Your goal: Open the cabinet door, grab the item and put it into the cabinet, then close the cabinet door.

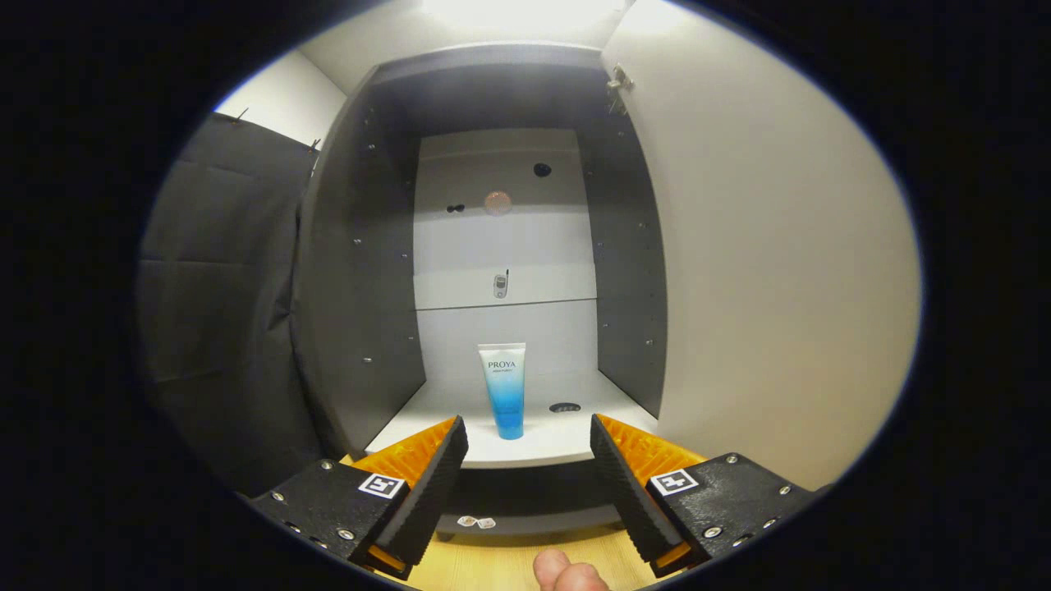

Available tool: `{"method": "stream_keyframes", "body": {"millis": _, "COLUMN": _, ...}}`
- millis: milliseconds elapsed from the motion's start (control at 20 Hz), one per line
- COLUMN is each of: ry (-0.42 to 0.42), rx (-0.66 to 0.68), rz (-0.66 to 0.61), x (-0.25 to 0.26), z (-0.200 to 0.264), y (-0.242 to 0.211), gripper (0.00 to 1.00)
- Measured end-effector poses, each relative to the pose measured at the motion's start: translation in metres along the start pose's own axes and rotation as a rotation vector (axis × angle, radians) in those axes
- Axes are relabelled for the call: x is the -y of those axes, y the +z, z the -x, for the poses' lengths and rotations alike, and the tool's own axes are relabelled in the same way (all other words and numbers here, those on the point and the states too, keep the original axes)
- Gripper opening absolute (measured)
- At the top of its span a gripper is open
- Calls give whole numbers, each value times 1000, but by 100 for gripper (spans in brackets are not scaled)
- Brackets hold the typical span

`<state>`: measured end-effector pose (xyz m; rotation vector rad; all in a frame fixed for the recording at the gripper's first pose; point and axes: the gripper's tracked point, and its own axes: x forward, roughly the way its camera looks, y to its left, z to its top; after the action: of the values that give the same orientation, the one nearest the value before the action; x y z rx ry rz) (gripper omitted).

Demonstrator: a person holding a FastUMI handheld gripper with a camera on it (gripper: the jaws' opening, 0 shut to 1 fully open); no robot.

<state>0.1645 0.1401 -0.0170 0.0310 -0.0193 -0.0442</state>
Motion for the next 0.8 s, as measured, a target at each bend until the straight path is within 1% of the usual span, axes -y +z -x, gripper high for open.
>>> {"method": "stream_keyframes", "body": {"millis": 100, "ry": 10, "rx": 4, "rz": -13, "x": 1, "z": 35, "y": 4, "gripper": 93}}
{"method": "stream_keyframes", "body": {"millis": 300, "ry": 76, "rx": 3, "rz": -22, "x": -1, "z": 111, "y": 3, "gripper": 93}}
{"method": "stream_keyframes", "body": {"millis": 400, "ry": 118, "rx": -9, "rz": -27, "x": -4, "z": 134, "y": -7, "gripper": 93}}
{"method": "stream_keyframes", "body": {"millis": 450, "ry": 126, "rx": -15, "rz": -21, "x": -1, "z": 144, "y": -11, "gripper": 93}}
{"method": "stream_keyframes", "body": {"millis": 600, "ry": 124, "rx": -32, "rz": -11, "x": 18, "z": 175, "y": -17, "gripper": 93}}
{"method": "stream_keyframes", "body": {"millis": 800, "ry": 143, "rx": -50, "rz": -54, "x": 43, "z": 225, "y": -18, "gripper": 93}}
